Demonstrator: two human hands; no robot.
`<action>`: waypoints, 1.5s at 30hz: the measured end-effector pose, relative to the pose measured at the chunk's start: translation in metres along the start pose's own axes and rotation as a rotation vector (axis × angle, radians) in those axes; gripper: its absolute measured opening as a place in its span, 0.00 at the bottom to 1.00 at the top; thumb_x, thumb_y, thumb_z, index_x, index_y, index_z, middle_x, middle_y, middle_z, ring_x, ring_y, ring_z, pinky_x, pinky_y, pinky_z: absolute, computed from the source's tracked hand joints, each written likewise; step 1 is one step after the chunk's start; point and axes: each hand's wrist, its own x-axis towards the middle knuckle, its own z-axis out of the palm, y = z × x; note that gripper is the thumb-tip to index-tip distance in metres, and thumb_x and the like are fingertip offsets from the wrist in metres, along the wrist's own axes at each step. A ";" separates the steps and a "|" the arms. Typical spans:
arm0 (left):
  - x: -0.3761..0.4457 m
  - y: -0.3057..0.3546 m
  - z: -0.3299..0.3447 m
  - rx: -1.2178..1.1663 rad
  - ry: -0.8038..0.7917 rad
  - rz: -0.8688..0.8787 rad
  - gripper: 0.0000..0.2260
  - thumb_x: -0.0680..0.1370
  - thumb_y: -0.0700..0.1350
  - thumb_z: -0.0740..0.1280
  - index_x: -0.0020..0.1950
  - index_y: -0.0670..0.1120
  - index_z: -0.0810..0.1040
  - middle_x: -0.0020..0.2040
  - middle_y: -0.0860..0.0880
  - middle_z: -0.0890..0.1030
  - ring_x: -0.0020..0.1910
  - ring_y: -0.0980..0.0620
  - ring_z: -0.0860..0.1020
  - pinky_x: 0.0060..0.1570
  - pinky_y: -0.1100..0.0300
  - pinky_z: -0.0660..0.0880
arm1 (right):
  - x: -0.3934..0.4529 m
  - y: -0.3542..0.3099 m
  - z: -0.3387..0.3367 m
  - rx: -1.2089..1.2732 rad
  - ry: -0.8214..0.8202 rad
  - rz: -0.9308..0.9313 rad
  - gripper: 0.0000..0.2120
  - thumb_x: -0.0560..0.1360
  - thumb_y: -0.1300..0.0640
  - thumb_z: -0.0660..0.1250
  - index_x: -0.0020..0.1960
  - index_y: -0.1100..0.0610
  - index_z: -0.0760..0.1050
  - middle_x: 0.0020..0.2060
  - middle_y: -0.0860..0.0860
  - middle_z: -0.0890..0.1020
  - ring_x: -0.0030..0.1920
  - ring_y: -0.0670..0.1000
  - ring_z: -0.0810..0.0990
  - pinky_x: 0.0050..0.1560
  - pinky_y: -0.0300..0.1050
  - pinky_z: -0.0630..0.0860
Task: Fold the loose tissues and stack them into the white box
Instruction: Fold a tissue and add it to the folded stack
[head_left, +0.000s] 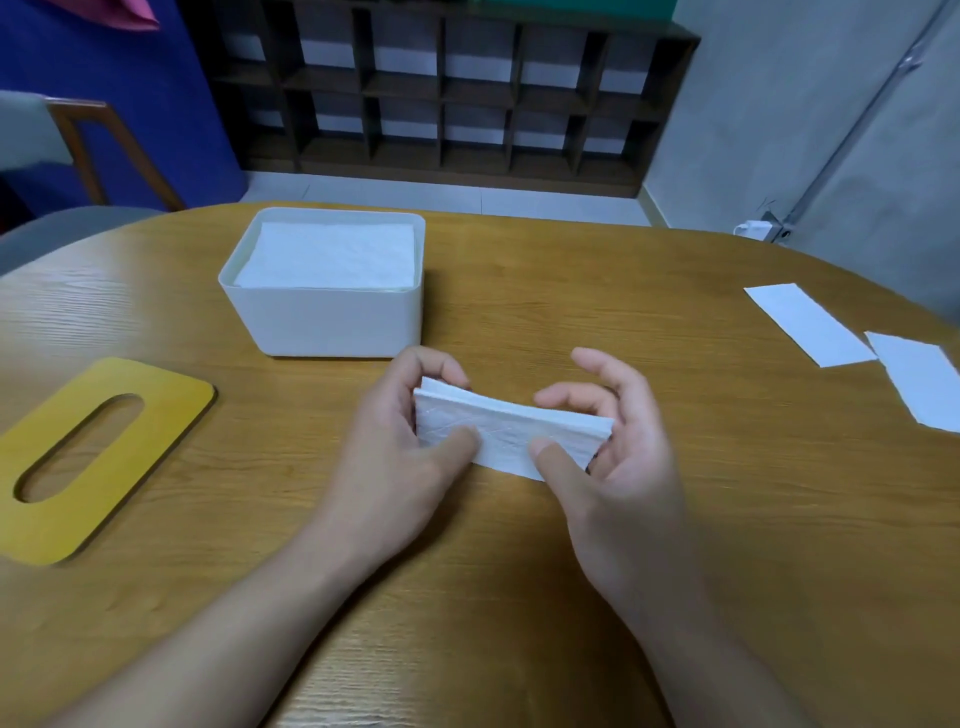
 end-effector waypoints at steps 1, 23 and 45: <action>0.000 -0.001 0.001 -0.007 -0.016 0.014 0.14 0.75 0.32 0.72 0.57 0.43 0.75 0.45 0.42 0.80 0.40 0.45 0.74 0.41 0.47 0.72 | -0.001 0.000 0.000 -0.011 -0.006 -0.003 0.32 0.79 0.72 0.71 0.74 0.43 0.71 0.56 0.49 0.85 0.50 0.59 0.84 0.50 0.55 0.83; -0.006 0.030 -0.056 0.397 0.097 0.063 0.21 0.82 0.43 0.74 0.64 0.62 0.66 0.45 0.55 0.80 0.39 0.52 0.77 0.40 0.66 0.72 | 0.015 -0.034 0.024 -0.002 0.087 0.131 0.14 0.81 0.62 0.75 0.62 0.50 0.76 0.47 0.52 0.90 0.46 0.55 0.91 0.49 0.57 0.86; 0.101 0.038 -0.168 0.978 0.296 -0.004 0.02 0.80 0.55 0.75 0.51 0.60 0.85 0.62 0.58 0.75 0.66 0.49 0.66 0.61 0.52 0.58 | 0.162 -0.049 0.133 -0.967 -0.179 -0.305 0.08 0.81 0.47 0.75 0.56 0.48 0.83 0.62 0.44 0.76 0.66 0.51 0.72 0.64 0.48 0.64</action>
